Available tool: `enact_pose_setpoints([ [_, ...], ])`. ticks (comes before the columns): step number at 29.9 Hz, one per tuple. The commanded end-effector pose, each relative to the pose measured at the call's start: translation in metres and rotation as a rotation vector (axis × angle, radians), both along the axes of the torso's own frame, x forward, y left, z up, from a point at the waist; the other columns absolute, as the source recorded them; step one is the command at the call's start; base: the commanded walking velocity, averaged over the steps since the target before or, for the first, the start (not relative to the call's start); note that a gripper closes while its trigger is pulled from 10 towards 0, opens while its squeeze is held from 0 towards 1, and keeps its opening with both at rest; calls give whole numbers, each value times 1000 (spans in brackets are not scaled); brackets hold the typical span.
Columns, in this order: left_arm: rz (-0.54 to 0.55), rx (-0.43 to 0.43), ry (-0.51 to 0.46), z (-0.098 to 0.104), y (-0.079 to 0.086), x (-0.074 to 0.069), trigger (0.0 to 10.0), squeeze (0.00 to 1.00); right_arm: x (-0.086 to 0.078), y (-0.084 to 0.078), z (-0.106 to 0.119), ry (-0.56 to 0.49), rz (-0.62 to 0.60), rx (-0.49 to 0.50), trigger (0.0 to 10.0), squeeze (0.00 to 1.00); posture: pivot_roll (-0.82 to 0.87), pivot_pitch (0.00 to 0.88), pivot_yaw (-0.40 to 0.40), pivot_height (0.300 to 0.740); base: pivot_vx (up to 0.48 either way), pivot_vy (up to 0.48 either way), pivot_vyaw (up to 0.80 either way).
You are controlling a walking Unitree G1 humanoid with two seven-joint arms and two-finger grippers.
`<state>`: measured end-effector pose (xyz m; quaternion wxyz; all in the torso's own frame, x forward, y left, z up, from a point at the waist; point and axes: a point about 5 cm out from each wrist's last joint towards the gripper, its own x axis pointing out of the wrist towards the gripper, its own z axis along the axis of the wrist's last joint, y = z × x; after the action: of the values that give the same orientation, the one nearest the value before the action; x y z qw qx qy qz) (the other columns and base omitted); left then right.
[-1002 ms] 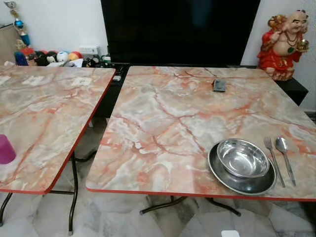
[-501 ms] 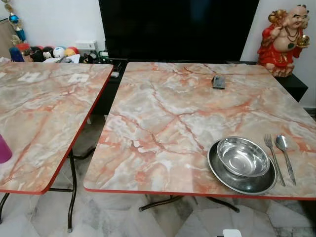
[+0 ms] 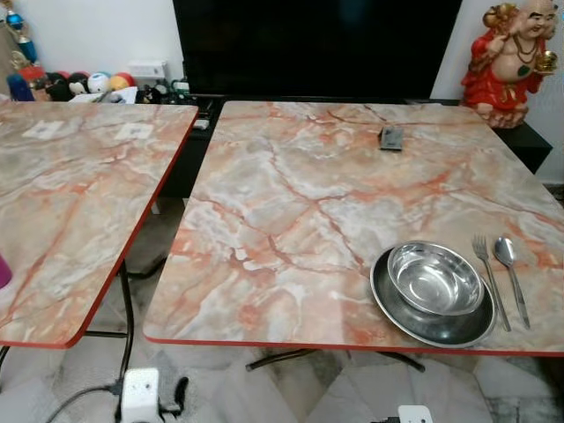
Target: Setting the table
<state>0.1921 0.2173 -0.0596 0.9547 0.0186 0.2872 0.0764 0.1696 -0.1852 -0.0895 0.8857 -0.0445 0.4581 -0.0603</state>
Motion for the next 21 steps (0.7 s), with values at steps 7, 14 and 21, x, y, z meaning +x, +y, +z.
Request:
enact_pose_setpoints([
  [7,123,19,141,-14,28,-36,10000,0,-2,-1,-1,12,3,-6,10000,0,22,98,-27,740,0,0,0],
  [14,143,-5,187,-19,30,-46,10000,0,-2,0,-1,12,21,-8,10000,0,29,102,-27,740,0,0,0],
  [21,136,-18,198,-20,25,-43,10000,0,-1,0,0,11,38,-13,10000,0,30,101,-26,740,0,206,343],
])
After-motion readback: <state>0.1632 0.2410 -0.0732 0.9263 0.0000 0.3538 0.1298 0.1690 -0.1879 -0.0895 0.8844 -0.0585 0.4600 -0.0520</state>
